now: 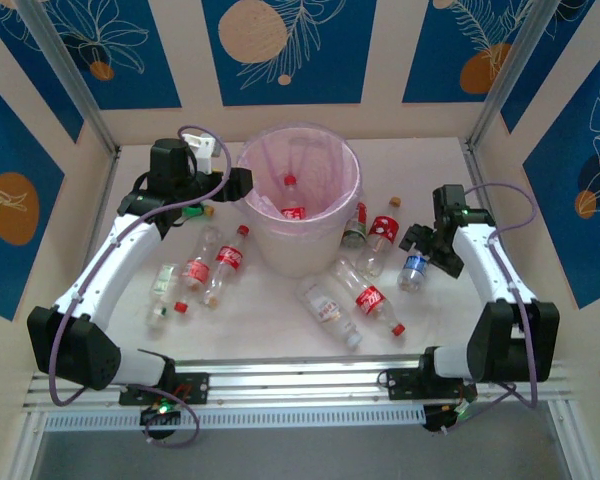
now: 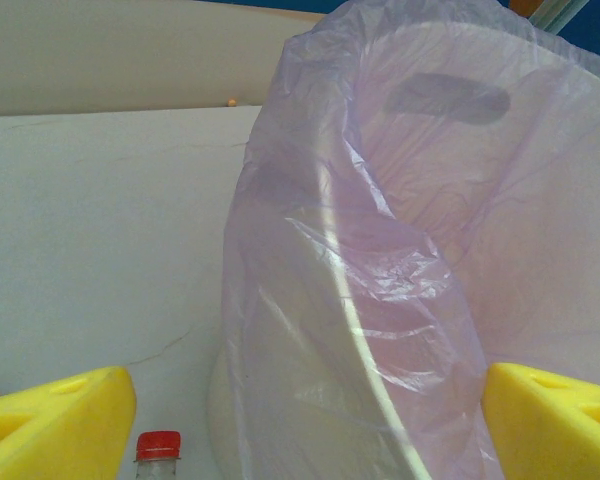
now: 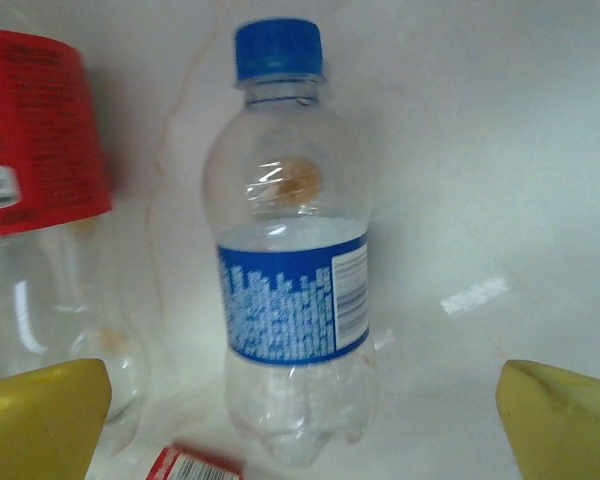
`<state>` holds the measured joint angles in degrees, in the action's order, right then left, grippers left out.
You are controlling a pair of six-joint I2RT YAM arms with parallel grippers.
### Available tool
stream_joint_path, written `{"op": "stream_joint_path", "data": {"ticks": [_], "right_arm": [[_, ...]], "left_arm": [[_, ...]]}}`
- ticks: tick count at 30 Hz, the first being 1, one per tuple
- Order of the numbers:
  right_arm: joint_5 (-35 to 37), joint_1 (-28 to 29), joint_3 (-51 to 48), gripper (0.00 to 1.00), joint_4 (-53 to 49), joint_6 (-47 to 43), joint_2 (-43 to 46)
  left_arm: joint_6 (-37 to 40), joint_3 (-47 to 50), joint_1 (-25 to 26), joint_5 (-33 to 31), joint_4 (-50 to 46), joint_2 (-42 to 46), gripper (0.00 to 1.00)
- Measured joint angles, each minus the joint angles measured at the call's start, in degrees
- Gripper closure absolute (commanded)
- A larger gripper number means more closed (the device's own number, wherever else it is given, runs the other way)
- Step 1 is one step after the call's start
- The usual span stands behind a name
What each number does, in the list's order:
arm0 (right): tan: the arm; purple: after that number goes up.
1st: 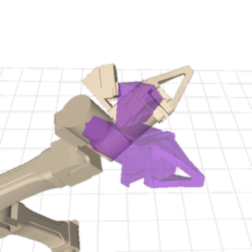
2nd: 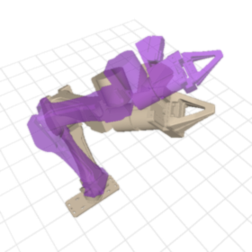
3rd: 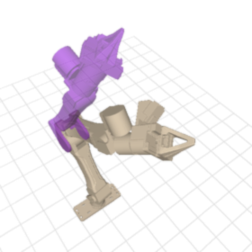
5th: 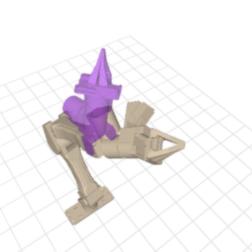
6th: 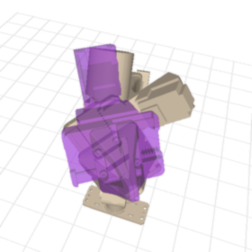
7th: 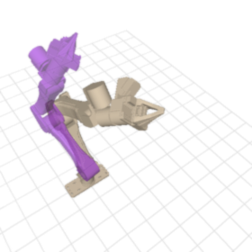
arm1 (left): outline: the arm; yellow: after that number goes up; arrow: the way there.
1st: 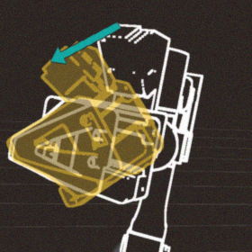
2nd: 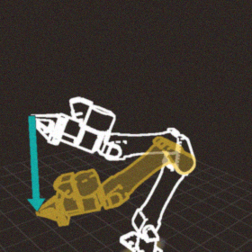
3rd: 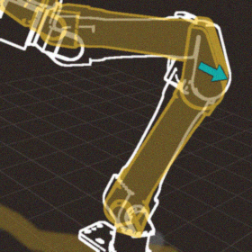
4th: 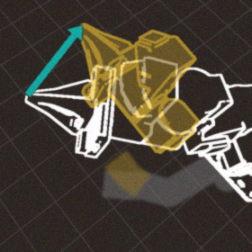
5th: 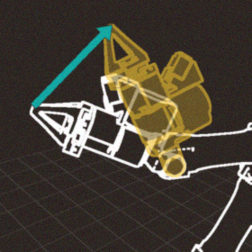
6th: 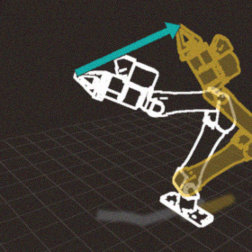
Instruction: Put the plastic bottles in the bin
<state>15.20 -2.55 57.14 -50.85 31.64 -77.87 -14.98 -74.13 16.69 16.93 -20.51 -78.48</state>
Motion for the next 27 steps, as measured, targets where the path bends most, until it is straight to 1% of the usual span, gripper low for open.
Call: {"op": "stream_joint_path", "data": {"ticks": [10, 20, 22, 27], "right_arm": [[-3.15, -3.72, -2.43, 0.02, 10.01, -0.42, -9.53], [-4.94, -4.5, -2.58, 0.06, 15.13, -0.72, -14.99], [-4.94, -4.5, -2.67, 0.08, 15.63, -0.74, -15.23], [-4.94, -4.5, -2.8, 0.19, 15.82, -1.11, -15.32]], "left_arm": [[0.0, 0.0, 0.0, 0.0, 0.0, -0.02, 0.11], [0.0, 0.0, 0.0, 0.0, 0.0, -0.02, 0.11], [0.0, 0.0, 0.0, -0.02, 0.0, -0.02, 0.11], [0.0, 0.0, 0.0, 0.0, 0.0, -0.02, 0.11]]}}
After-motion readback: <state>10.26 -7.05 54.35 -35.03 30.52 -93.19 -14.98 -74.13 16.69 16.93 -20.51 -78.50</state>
